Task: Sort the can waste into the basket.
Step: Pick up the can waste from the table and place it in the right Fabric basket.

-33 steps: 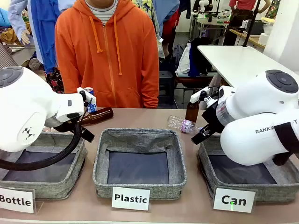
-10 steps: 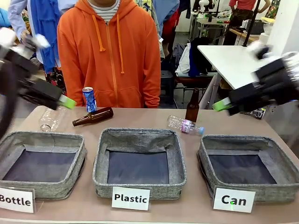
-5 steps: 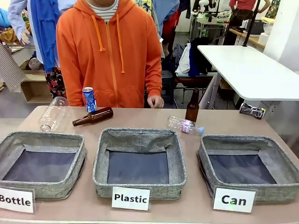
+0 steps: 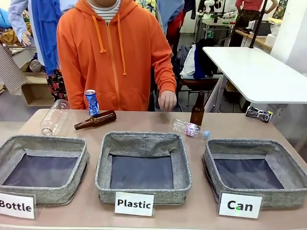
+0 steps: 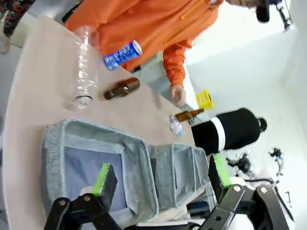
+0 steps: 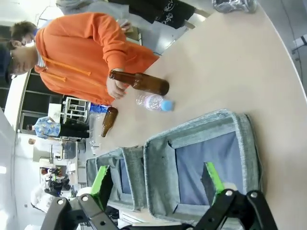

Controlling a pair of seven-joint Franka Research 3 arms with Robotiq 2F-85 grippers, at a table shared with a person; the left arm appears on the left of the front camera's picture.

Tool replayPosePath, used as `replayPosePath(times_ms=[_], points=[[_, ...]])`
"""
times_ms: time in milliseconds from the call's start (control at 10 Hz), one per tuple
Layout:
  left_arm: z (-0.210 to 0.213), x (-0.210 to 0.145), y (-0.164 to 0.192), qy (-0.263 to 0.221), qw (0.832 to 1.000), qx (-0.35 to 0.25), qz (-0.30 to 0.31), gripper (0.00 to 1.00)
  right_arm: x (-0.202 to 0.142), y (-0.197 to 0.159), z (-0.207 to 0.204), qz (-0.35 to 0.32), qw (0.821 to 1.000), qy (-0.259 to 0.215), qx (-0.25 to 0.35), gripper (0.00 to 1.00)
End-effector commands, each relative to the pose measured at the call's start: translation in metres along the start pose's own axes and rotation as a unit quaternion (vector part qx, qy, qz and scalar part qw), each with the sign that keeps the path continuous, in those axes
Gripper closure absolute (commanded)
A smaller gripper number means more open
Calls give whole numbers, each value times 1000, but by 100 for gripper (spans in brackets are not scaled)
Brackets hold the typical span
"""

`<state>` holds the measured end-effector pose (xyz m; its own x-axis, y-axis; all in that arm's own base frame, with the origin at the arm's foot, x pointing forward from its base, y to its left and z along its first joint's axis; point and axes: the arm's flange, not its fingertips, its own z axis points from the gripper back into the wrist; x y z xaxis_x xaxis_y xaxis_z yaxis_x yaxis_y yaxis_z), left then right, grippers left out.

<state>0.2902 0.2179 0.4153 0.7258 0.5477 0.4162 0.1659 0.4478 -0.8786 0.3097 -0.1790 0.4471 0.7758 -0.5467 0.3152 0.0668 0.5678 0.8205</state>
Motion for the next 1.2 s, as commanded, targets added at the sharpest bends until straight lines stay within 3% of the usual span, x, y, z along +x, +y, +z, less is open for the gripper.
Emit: replayPosePath(times_ms=[0,300,400,600,700,800,900,1100], points=[[0,3,-5,6,1000,-2,-20,0,2,2,5,18,1000,-3,18,0],[-8,1,-8,17,1000,2,-6,0,2,2,5,18,1000,-3,18,0],[-34,12,-21,93,994,45,-31,0,2,2,5,18,1000,-3,18,0],[-97,39,-44,180,974,111,-81,0,2,2,5,18,1000,-3,18,0],[-134,51,-55,205,956,156,-142,0,2,2,5,18,1000,-3,18,0],[-179,60,-63,246,919,173,-256,0,2,2,5,18,1000,-3,18,0],[-219,59,-65,266,886,171,-340,0,2,2,5,18,1000,-3,18,0],[-284,54,-61,277,838,140,-449,0,2,2,5,18,1000,-3,18,0]])
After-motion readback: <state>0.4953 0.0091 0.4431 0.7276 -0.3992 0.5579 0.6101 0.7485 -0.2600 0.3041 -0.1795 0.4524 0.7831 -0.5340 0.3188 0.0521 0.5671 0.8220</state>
